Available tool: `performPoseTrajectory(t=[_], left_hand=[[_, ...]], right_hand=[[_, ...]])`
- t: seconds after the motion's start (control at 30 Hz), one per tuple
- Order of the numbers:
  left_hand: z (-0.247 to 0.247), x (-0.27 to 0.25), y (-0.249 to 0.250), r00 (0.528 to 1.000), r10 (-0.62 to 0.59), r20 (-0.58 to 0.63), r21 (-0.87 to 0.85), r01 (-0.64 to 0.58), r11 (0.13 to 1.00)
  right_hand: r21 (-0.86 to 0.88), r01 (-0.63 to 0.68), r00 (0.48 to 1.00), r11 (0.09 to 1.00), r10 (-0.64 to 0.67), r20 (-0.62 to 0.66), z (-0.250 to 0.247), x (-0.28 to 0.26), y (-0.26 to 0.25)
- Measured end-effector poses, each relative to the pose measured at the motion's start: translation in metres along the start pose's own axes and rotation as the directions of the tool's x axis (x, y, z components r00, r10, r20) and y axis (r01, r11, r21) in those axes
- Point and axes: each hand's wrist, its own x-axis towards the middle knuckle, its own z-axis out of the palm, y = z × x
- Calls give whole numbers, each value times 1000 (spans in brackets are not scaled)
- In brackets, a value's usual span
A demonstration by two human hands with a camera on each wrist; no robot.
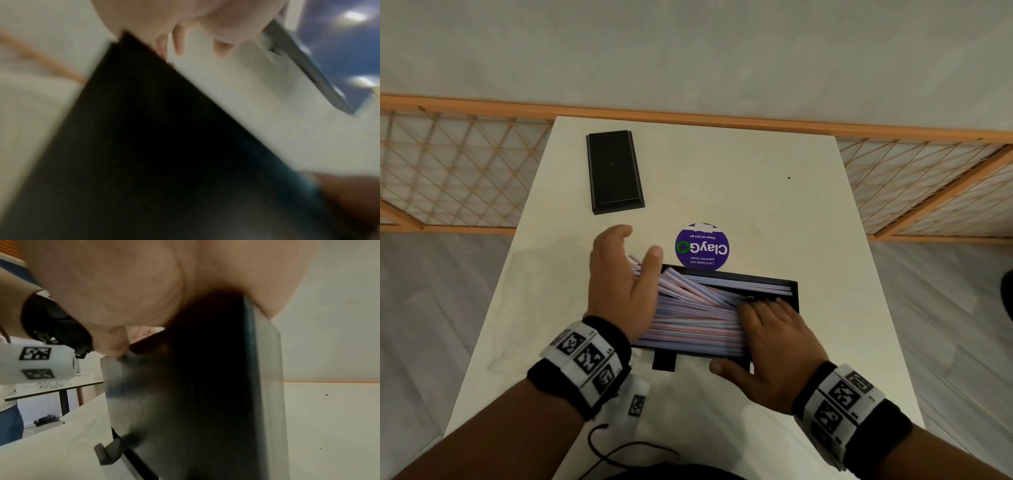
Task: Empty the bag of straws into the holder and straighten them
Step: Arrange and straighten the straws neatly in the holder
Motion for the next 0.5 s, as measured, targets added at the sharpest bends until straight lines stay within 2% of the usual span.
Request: performPoseTrajectory(t=[0.07,0.1,0.23,0.37,0.5], left_hand=[[4,4,2,962,-244,125,-40,251,967],[5,5,1,941,-300,155,-60,312,948],[6,6,-8,931,-343,124,-214,362,907],[2,7,-6,916,-375,140,-436,397,808],[-1,6,-2,927,-347,143,-512,369,776]], right_hand=[[32,-36,999,999,37,-8,-6,3,-3],[55,-56,998,997,57,-16,-10,6,-6],[177,-118,992,977,108,67,-17,26,-25],[247,-132,980,960,89,179,-5,44,-45],[263,-47,992,964,14,127,-3,42,-50]])
